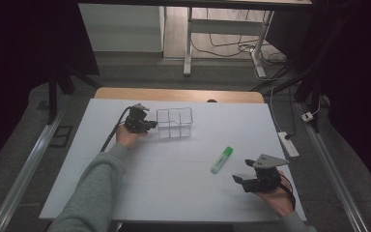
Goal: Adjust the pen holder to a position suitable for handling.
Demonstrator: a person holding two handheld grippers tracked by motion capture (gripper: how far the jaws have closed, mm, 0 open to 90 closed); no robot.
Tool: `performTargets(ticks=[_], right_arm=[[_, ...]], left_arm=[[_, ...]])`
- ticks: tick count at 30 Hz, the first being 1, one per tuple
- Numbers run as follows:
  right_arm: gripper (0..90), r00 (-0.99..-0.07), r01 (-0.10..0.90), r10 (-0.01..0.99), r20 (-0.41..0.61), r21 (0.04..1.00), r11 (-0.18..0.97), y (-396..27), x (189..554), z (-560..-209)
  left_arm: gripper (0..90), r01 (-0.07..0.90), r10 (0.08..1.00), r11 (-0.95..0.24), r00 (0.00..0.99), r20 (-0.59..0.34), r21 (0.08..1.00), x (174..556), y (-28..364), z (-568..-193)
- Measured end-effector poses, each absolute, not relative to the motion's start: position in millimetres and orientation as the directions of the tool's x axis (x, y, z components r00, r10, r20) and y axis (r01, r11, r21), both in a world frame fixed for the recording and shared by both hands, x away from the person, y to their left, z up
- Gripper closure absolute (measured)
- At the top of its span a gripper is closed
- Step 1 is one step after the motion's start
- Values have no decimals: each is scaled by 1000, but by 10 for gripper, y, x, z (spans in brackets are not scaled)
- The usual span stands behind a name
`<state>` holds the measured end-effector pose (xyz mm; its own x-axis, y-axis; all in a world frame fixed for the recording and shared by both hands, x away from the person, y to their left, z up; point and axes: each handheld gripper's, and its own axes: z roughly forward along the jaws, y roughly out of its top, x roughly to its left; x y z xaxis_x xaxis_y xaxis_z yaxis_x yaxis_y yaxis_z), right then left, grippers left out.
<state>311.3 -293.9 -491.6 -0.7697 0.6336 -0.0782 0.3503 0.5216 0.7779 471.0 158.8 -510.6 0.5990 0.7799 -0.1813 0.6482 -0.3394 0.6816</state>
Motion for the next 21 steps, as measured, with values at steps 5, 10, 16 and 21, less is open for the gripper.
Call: performTargets(ticks=[5, 10, 16, 21], right_arm=[[208, -769, 353, 635, -77, 777, 522, -2945, 3116, -4921], [208, -768, 353, 635, -78, 777, 522, -2949, 3115, -4919], [208, -769, 353, 635, -79, 776, 524, -2945, 3118, -4927], [208, -766, 359, 638, -74, 774, 521, -2952, 3117, -4930]], left_arm=[[886, 648, 778, -331, 599, -190, 686, 4770, 1497, -5099], [886, 645, 772, -342, 608, -188, 684, 4808, 1418, -5087], [886, 640, 768, -346, 614, -185, 686, 4825, 1362, -5071], [879, 639, 763, -354, 620, -185, 683, 4818, 1383, -5072]])
